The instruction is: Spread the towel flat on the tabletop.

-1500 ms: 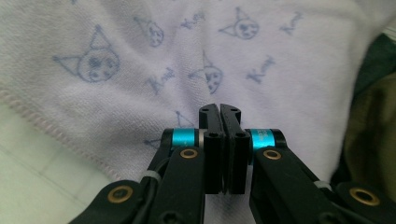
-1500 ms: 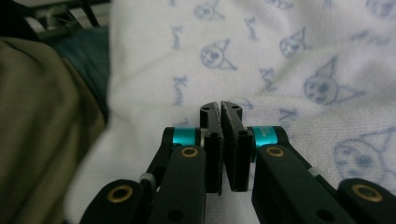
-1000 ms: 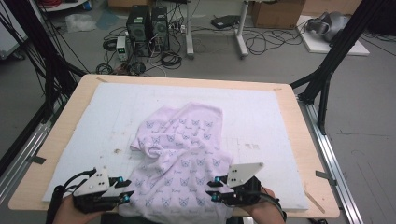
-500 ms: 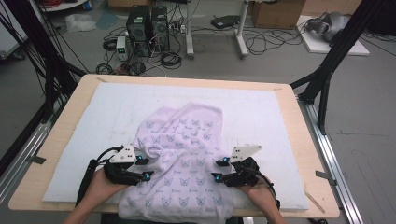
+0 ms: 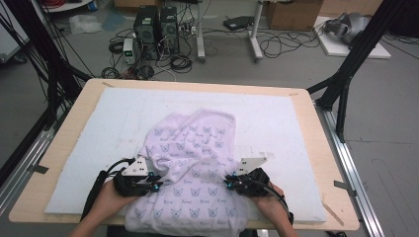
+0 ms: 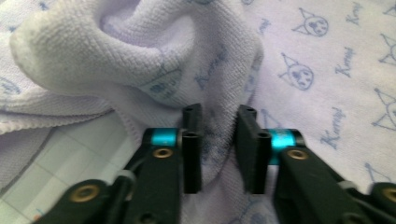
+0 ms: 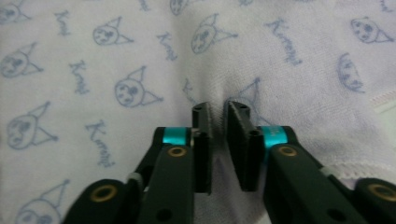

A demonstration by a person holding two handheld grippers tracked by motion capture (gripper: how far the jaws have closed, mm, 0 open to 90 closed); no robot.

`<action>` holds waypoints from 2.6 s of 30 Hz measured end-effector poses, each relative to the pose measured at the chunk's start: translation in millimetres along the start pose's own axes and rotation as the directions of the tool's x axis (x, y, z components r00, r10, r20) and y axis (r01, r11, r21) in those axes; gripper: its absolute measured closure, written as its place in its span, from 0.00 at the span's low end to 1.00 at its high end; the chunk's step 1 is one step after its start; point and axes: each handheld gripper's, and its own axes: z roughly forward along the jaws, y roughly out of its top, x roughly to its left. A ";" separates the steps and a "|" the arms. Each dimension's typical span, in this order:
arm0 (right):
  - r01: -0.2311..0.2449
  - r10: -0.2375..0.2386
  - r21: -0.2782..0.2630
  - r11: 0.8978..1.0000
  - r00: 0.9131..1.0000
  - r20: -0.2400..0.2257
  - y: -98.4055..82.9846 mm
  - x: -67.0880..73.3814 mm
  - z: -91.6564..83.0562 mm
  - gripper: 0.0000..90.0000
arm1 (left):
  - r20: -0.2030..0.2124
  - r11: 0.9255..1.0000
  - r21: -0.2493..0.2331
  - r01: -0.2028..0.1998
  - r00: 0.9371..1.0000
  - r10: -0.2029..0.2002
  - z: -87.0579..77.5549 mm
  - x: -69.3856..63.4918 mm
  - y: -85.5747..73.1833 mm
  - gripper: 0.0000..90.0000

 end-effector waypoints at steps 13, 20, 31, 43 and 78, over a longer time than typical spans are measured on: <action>-0.129 0.111 -0.110 0.986 0.982 -0.156 2.4 3.6 -16.5 0.95 | -0.020 0.999 -0.035 -0.011 1.000 0.011 -40.5 -22.4 -8.8 0.92; -0.131 0.104 -0.118 0.984 0.971 -0.215 8.4 29.9 -30.9 0.79 | -0.003 0.998 -0.055 -0.042 0.999 0.042 -75.0 -51.1 -20.3 0.88; -0.228 0.195 -0.114 0.967 0.950 -0.242 22.0 10.3 -32.2 0.21 | -0.063 0.990 -0.139 0.036 0.997 -0.045 -69.7 -12.0 -7.9 0.45; -0.084 0.079 -0.079 0.993 0.994 -0.073 28.9 -9.9 -8.7 0.67 | -0.038 0.999 0.004 0.051 0.998 -0.051 -10.3 20.0 -4.5 0.80; -0.069 0.069 -0.122 0.990 0.998 -0.007 14.4 -3.4 -40.8 0.70 | -0.109 0.978 -0.151 0.143 0.981 -0.160 -71.8 18.0 -22.3 0.44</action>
